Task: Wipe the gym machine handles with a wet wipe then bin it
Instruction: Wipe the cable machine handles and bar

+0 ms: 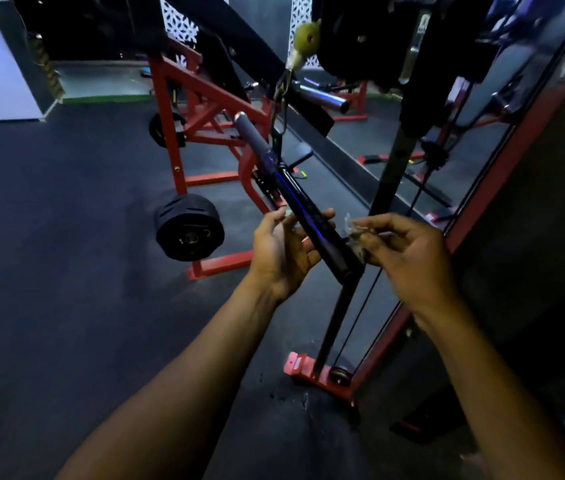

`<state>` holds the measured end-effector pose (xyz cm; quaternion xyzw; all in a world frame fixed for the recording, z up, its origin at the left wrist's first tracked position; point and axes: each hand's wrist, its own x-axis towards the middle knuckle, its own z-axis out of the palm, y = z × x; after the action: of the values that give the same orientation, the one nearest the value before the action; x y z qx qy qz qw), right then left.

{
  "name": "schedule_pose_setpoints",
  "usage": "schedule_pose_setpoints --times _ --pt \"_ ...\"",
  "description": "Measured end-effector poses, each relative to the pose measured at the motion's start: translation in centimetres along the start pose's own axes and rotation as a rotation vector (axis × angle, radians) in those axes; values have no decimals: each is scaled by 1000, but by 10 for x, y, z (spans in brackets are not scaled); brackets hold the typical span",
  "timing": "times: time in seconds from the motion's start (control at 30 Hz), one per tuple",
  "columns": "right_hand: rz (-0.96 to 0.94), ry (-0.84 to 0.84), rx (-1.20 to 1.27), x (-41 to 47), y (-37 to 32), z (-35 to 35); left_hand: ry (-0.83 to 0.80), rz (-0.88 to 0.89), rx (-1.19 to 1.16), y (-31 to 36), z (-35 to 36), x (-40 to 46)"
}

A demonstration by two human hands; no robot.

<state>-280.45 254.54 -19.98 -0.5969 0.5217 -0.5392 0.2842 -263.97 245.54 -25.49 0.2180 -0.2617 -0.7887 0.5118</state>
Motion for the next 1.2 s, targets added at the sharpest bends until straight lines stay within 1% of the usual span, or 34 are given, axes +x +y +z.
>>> schedule_pose_setpoints --times 0.07,0.13,0.2,0.33,0.4,0.47,0.53,0.6,0.67,0.77,0.9,0.97,1.03,1.07,1.13,1.2 --pt "-43 -55 -132 6 -9 -4 -3 -11 -39 9 -7 15" --pt "-88 -98 -276 19 -23 -3 32 -12 -58 18 -12 36" --pt "-146 -148 -473 44 -41 5 77 7 -69 30 -16 57" --pt "-315 -342 -856 113 -69 41 114 21 -72 43 -28 85" --pt "-417 -424 -1014 144 -72 64 57 35 -92 43 -35 95" --pt "-495 -503 -1119 169 -65 87 -20 41 -127 45 -40 102" --pt "-503 -580 -1192 187 -57 106 -82 36 -199 44 -47 108" --pt "-504 -604 -1234 194 -47 113 -120 44 -219 44 -51 109" --pt "-480 -585 -1208 197 -41 117 -134 39 -252 43 -60 111" --pt "-417 -501 -1103 195 -39 117 -176 11 -296 45 -69 111" --pt "-272 -421 -1026 185 -40 124 -233 -26 -218 54 -76 105" --pt "-126 -340 -952 177 -39 126 -289 -45 -171 60 -75 102" --pt "30 -242 -781 164 -37 129 -330 -42 -142 65 -74 100" --pt "91 -191 -688 158 -35 130 -312 -30 -132 65 -73 102" --pt "153 -94 -578 148 -30 133 -284 -20 -101 65 -69 105" --pt "155 -33 -573 140 -26 136 -282 -30 -89 62 -65 108"
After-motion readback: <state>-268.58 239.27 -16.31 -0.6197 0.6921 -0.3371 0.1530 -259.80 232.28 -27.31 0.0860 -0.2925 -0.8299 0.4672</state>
